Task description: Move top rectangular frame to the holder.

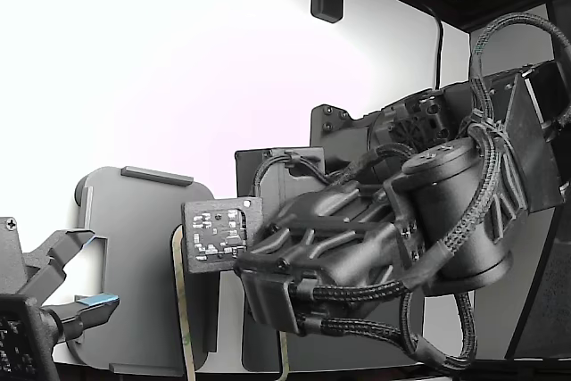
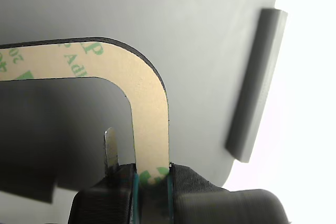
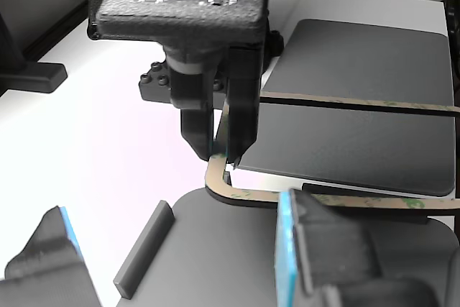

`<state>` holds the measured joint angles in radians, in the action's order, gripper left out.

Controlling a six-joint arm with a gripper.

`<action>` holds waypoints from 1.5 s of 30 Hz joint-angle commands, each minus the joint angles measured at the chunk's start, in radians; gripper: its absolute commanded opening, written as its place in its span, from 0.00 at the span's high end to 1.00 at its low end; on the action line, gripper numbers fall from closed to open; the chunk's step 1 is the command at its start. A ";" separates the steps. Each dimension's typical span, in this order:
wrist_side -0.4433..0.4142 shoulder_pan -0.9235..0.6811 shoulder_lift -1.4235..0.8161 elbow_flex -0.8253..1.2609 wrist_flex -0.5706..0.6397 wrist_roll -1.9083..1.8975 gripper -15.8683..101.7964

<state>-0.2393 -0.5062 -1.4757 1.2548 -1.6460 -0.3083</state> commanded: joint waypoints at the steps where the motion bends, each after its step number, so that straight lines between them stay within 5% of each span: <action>1: 0.003 0.034 -0.008 -0.060 -0.009 -0.015 0.95; 16: 0.069 0.133 0.097 -0.184 -0.009 -0.114 0.95; 45: 0.063 0.204 0.232 -0.272 -0.009 -0.048 0.95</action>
<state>-0.1795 -0.3206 -1.2241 1.0124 -1.6460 -0.3620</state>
